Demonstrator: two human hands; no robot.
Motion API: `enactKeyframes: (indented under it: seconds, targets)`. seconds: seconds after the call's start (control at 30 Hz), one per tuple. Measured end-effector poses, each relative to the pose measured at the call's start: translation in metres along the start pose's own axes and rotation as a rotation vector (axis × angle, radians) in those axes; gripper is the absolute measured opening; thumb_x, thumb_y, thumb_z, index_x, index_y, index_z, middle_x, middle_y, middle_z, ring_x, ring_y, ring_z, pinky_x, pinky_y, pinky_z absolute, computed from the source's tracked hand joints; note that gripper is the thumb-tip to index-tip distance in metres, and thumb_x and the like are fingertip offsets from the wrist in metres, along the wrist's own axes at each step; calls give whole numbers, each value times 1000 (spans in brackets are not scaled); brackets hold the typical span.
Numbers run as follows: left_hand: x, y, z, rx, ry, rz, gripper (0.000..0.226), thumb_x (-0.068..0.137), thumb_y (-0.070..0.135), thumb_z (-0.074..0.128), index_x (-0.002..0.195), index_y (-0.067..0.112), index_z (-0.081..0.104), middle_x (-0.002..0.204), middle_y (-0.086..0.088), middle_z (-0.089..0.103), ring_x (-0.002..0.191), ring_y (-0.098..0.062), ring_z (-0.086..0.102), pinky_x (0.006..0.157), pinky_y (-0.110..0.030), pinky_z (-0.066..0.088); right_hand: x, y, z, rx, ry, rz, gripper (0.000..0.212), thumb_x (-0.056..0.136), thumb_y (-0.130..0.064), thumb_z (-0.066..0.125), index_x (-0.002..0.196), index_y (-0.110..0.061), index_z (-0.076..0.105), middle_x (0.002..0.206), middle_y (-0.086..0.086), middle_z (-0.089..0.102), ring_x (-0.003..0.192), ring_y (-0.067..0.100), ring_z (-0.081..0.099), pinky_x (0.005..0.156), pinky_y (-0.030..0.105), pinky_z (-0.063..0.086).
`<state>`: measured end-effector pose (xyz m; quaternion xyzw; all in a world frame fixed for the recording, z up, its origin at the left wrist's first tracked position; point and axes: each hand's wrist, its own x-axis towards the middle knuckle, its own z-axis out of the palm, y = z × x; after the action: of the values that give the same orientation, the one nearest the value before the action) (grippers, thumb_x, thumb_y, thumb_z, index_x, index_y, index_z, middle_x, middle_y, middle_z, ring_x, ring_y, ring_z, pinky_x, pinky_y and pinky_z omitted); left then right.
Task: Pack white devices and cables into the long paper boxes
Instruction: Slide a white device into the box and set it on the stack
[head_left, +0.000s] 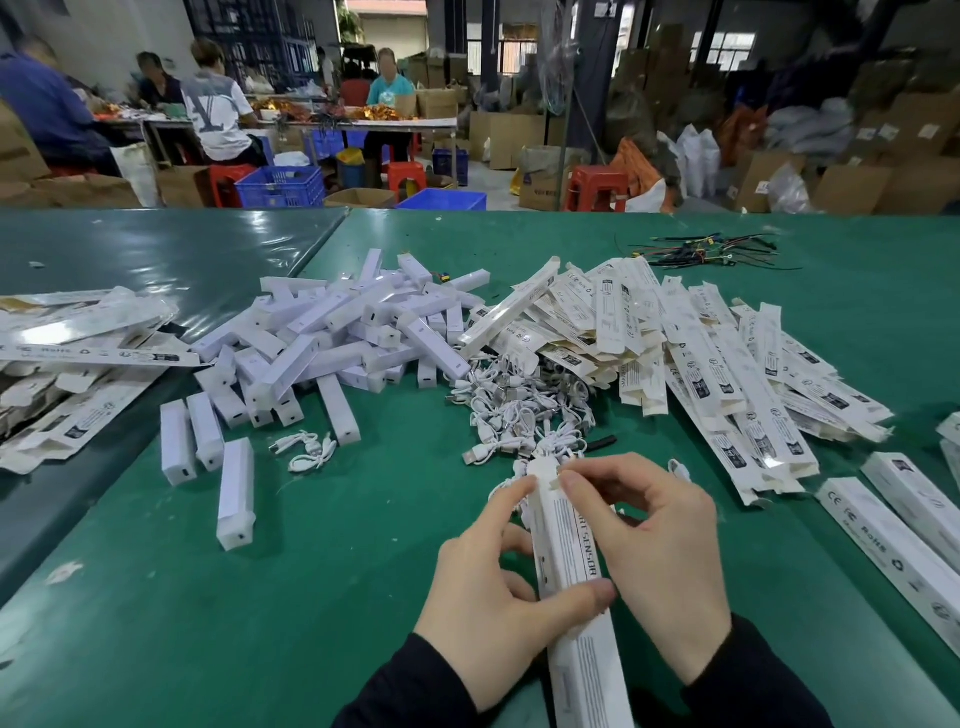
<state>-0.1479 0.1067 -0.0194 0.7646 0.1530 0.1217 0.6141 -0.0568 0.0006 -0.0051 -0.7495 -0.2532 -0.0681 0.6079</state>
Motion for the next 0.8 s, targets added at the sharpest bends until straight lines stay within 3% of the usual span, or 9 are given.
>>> enactKeyframes:
  seconds: [0.13,0.27,0.33,0.47,0.53,0.67,0.8]
  targets:
    - [3,2,-2,-95,-66,-67,94,46,42,81,133,37,46,84,1,68,47,-14,60,47,-23,44,-1,-1,2,3,-23,-17,20,79,-8,76,74,-27,74,75,-10,70,73,11,66,62,19,52]
    - [4,9,-5,-223,-134,-41,66,52,26,78,111,46,58,85,-5,73,51,-23,59,46,-22,45,0,-2,1,69,-82,-27,11,81,-16,75,78,-26,75,81,-5,71,79,17,69,66,27,56]
    - [6,11,-8,-295,-151,-35,66,54,18,78,114,39,60,90,-11,74,56,-29,64,48,-27,51,2,-4,0,172,-136,54,6,82,-22,74,82,-27,75,83,-1,72,81,16,69,68,32,58]
    - [8,12,-15,-381,-152,-22,61,60,-3,77,111,28,64,90,-12,75,61,-34,70,51,-31,56,6,-4,1,240,-193,159,8,84,-13,71,81,-19,74,82,3,73,78,14,68,70,32,58]
    - [8,13,-16,-384,-159,-19,59,61,-3,77,108,31,65,92,-12,75,63,-34,70,52,-33,56,7,-4,0,279,-214,215,8,86,-12,67,82,-13,73,83,5,73,77,13,67,66,25,55]
    - [6,14,-16,-385,-175,-66,53,62,8,81,104,36,65,93,-10,74,66,-38,69,39,-27,49,8,-4,-2,427,-310,401,15,91,-15,61,86,-4,70,86,10,71,80,13,67,65,19,53]
    - [6,17,-19,-403,-199,-91,50,60,8,82,101,30,66,91,-13,73,64,-36,69,36,-29,50,11,-4,-6,508,-365,468,25,74,-27,69,81,-3,71,84,7,68,80,14,64,66,23,55]
